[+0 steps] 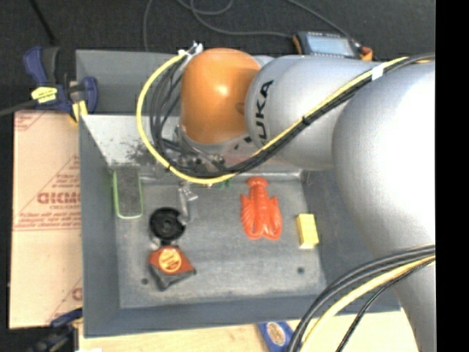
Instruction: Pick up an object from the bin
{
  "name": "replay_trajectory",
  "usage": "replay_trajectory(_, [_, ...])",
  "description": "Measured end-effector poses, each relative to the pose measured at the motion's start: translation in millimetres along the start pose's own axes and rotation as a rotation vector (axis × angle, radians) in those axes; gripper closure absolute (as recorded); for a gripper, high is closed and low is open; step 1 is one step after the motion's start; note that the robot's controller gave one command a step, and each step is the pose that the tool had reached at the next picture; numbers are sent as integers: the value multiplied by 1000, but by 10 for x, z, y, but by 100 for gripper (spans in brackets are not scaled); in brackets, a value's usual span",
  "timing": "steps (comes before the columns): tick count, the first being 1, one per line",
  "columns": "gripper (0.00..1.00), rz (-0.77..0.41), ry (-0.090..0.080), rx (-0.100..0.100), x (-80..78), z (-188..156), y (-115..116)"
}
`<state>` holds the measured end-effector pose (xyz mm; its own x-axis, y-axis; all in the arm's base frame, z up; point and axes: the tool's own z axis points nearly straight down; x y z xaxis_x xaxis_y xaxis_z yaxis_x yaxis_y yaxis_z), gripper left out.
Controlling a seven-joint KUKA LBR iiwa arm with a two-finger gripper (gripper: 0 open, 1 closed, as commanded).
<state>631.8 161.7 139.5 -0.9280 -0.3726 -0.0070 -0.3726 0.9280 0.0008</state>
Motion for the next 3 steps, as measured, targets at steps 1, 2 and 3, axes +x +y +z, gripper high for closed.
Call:
replay_trajectory(1, [0,-134,13,1,131,688,57])
replay_trajectory(2, [100,-229,3,-1,74,633,32])
replay_trajectory(3, [100,-228,3,-1,74,633,32])
